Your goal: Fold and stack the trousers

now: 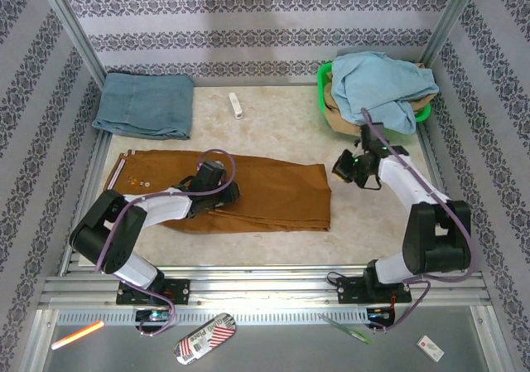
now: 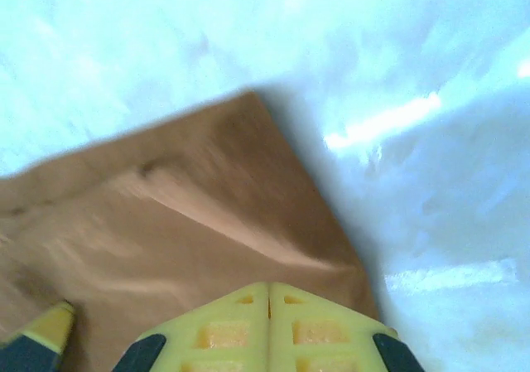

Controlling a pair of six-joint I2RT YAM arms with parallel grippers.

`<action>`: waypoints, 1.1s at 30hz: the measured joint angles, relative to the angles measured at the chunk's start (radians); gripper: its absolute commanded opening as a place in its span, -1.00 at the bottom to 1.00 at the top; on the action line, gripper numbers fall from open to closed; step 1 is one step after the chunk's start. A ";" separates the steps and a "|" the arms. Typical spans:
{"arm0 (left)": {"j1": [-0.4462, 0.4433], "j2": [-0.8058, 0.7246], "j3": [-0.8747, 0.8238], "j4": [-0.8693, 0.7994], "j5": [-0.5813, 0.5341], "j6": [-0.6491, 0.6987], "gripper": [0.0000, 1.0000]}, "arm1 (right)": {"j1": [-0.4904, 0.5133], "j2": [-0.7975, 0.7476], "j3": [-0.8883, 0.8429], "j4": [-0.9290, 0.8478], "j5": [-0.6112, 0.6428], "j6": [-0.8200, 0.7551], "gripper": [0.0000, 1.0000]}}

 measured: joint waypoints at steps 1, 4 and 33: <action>-0.031 -0.002 0.000 0.000 -0.008 -0.021 -0.12 | -0.014 0.004 0.018 0.000 -0.001 -0.005 -1.00; -0.097 -0.003 0.000 0.003 -0.008 -0.073 -0.11 | -0.020 0.043 0.049 0.002 -0.013 -0.017 -1.00; -0.141 -0.034 -0.006 -0.046 -0.036 -0.156 -0.02 | -0.038 0.349 0.105 0.006 0.012 -0.027 -0.69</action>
